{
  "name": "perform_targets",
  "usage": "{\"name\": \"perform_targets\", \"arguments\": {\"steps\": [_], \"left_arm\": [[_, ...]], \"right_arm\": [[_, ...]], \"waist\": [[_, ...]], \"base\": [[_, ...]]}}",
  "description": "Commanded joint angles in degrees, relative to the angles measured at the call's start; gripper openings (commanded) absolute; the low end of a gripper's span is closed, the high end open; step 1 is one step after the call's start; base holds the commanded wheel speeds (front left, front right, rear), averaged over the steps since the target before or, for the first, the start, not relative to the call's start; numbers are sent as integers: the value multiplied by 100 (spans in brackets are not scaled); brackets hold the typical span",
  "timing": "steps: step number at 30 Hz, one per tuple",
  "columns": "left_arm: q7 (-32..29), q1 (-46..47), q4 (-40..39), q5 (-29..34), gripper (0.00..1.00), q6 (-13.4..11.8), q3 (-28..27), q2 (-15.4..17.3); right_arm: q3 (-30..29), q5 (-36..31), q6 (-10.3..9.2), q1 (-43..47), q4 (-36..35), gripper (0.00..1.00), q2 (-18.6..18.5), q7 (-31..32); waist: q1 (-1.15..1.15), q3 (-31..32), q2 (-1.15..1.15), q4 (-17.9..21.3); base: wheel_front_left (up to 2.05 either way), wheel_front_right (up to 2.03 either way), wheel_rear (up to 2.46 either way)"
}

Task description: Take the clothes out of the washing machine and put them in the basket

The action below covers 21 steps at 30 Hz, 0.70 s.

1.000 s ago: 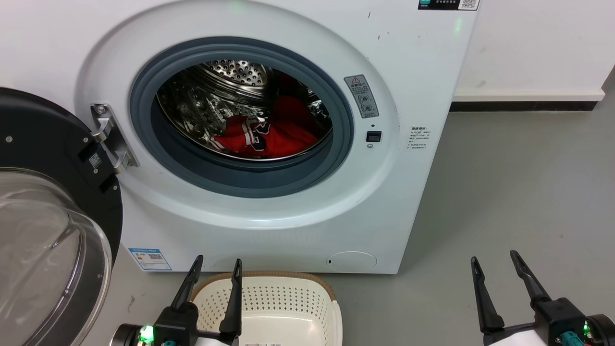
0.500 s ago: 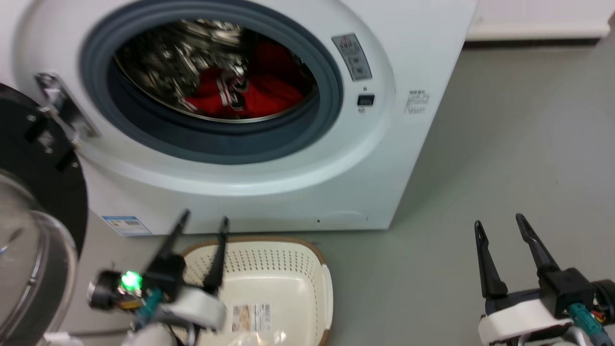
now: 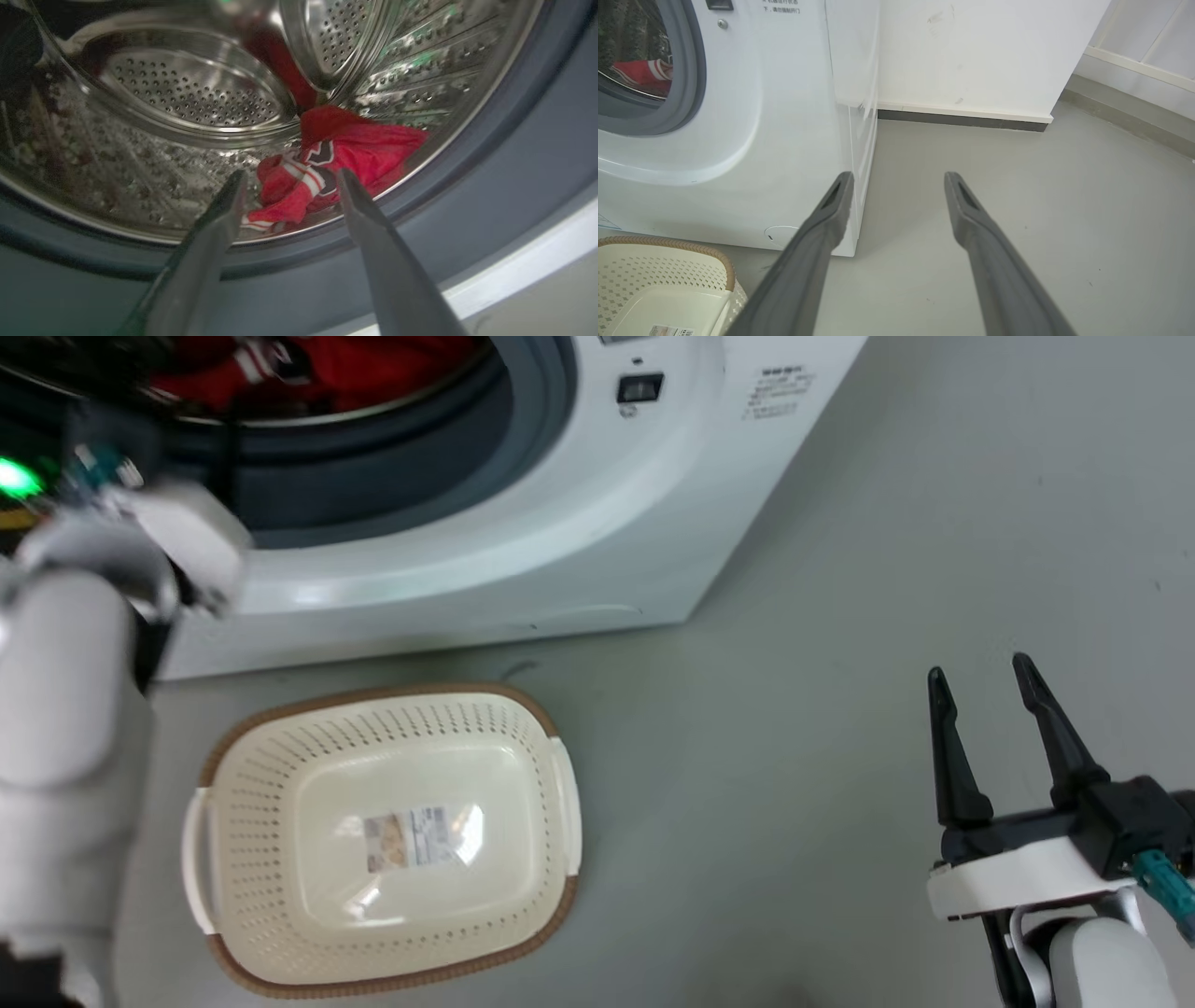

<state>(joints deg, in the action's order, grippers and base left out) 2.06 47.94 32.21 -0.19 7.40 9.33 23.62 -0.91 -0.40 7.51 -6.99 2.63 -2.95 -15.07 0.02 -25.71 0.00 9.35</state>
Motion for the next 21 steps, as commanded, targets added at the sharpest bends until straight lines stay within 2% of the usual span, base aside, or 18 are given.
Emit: {"name": "perform_targets", "arguments": {"steps": [1, 6, 11, 21], "left_arm": [[-137, 248, 131, -49, 100, -1, 15, 76], [-1076, 1412, 898, -102, 100, 4, 216, 409], [-1920, 2175, 1447, -79, 100, 5, 334, 640], [-2886, 3097, 1989, -193, 100, -1, 532, 986]], "right_arm": [[32, 24, -4, -118, -25, 100, 13, -17], [148, 119, -4, -232, -35, 100, 14, -17], [338, 219, -4, -299, -34, 100, 14, -17], [549, 434, -4, -382, -128, 100, 13, -17]], "waist": [[-2, -420, 0, 310], [-2, -759, 0, 515], [-2, -1026, 0, 713], [-2, -1443, 0, 989]], "base": [[0, 0, 0], [0, 0, 0], [0, 0, 0], [0, 0, 0]]}}
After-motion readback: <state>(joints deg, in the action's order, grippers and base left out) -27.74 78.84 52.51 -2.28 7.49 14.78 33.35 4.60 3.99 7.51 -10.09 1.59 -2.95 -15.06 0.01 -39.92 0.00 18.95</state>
